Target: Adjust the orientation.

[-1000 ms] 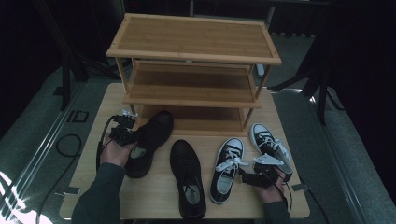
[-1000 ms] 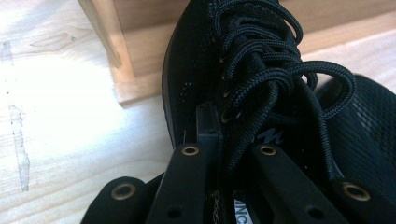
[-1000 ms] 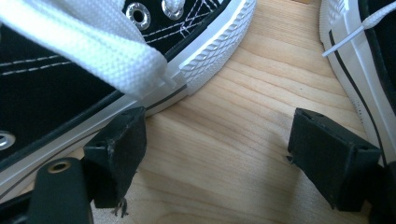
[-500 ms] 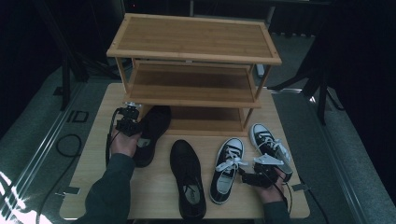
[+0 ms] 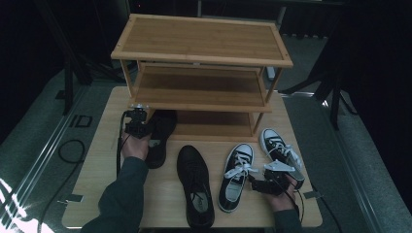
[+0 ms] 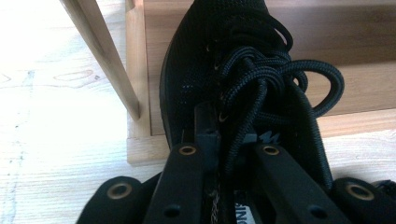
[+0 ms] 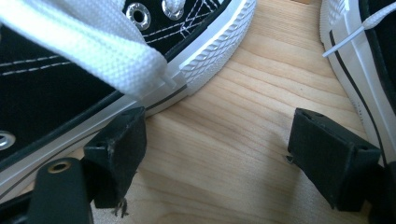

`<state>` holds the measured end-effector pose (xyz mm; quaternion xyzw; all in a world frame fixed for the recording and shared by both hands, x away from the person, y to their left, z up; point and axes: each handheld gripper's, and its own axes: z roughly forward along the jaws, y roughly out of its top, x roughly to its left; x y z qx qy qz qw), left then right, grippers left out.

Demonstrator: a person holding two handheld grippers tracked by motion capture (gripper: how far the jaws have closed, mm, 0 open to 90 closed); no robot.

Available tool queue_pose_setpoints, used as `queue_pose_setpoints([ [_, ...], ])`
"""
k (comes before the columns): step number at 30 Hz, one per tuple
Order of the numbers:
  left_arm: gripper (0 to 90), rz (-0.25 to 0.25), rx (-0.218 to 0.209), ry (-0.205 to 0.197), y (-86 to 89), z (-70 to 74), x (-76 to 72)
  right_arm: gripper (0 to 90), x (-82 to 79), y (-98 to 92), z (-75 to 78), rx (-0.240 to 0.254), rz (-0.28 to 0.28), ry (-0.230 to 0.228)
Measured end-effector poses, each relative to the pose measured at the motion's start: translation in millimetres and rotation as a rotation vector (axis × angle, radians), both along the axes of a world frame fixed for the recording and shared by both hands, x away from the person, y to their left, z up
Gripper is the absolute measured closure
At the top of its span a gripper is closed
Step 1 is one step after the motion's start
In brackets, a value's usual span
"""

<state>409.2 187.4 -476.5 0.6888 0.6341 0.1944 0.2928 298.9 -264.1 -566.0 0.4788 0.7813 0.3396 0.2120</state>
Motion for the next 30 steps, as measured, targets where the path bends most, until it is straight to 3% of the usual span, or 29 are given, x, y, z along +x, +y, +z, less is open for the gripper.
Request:
queue_pose_setpoints([
  [7,78.4,-0.026,0.014,0.001,0.2,-0.6,-1.2,19.5,0.0,0.0,0.0,0.000,0.000,0.000],
  [15,67.0,-0.091,-0.009,-0.012,3.8,4.0,-11.2,19.4,0.0,0.0,0.0,0.000,0.000,0.000],
  [19,64.1,-0.129,0.005,-0.022,4.6,10.4,-20.3,19.5,0.0,0.0,0.0,0.000,0.000,0.000],
  [24,63.6,-0.174,-0.030,-0.060,12.7,20.5,-39.1,19.5,0.0,0.0,0.0,0.000,0.000,0.000],
  [30,63.6,-0.229,-0.047,-0.071,18.2,29.2,-55.3,19.5,0.0,0.0,0.0,0.000,0.000,0.000],
])
